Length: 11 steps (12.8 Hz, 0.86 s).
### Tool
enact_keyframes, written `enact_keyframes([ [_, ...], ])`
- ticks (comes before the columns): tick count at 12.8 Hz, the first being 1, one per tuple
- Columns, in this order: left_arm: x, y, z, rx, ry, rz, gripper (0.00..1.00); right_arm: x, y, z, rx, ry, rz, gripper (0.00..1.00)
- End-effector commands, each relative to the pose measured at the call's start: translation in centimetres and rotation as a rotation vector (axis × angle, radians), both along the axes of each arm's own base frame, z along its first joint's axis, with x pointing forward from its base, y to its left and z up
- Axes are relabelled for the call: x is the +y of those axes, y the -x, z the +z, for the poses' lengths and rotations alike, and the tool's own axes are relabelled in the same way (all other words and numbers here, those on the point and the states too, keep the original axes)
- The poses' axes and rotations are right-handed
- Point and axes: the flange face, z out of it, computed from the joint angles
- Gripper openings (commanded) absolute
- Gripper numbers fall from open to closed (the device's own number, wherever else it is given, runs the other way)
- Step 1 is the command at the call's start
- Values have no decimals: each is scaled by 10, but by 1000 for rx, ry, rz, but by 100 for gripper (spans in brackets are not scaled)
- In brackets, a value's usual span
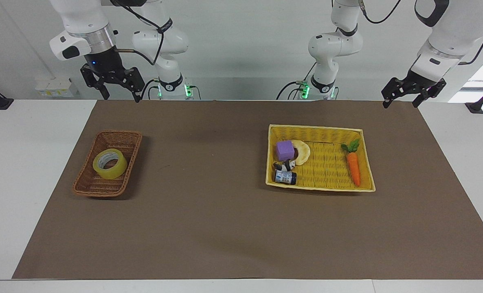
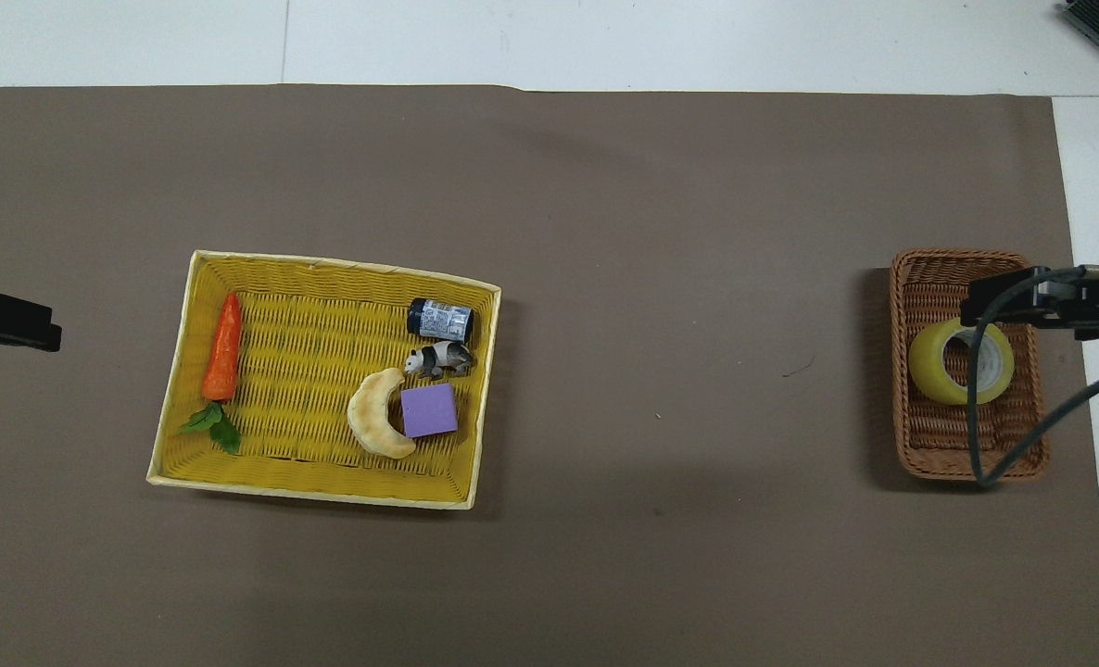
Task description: Move tape to another basket
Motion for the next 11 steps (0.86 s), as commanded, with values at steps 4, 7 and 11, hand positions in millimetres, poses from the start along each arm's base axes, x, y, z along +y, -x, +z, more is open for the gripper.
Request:
enact_keyframes([
  [4, 2, 6, 5, -12, -16, 12, 100, -13, 5, 1, 1, 12, -49, 100],
  [7, 2, 6, 5, -12, -16, 12, 100, -12, 11, -5, 27, 17, -7, 100],
  [11, 2, 6, 5, -12, -16, 12, 100, -37, 11, -8, 28, 31, 59, 100],
])
